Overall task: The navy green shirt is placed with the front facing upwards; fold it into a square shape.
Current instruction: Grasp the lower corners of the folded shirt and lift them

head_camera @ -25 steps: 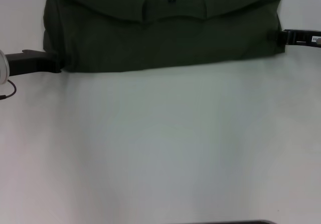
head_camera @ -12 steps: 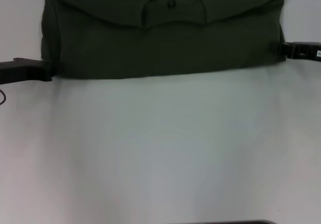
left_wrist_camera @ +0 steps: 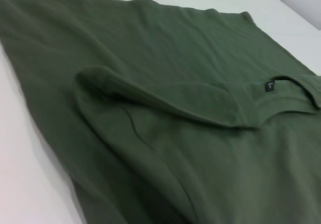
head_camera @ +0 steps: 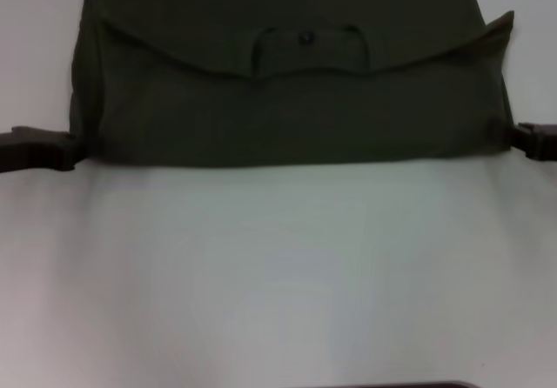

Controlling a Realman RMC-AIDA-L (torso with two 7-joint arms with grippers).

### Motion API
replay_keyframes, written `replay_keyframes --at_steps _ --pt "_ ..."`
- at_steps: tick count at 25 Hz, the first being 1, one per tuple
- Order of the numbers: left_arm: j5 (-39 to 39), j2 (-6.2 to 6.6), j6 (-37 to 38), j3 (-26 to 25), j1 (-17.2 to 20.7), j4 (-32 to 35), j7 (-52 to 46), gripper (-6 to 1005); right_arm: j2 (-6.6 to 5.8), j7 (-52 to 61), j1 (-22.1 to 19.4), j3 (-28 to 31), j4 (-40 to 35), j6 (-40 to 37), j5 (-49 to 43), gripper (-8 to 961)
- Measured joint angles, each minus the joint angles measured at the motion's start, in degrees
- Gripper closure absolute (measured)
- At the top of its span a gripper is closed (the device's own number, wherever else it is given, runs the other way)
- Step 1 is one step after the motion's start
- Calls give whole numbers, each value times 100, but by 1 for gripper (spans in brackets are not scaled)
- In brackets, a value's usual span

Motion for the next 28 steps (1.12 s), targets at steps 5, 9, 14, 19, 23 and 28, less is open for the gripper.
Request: replay_keyframes --at_steps 5,9,14,19,23,28 --pt "-1 -6 715 -231 255 114 143 998 81 -372 -385 262 22 -314 2 944" --pt "-2 -28 1255 -549 481 166 330 998 179 -798 -714 433 36 -625 3 944" --pt "66 -74 1737 -825 742 200 468 998 276 -1480 -1047 871 136 -1031 2 944" --pt "126 -103 2066 -1098 938 200 550 999 274 -2028 -1240 1466 274 -1500 -17 944" --pt "144 -118 2266 -1180 1036 199 594 999 264 -2081 -1328 1656 255 -1653 -41 944" --pt "262 -167 2333 -1185 1168 197 698 999 271 -2225 -1501 1695 310 -1655 -43 944"
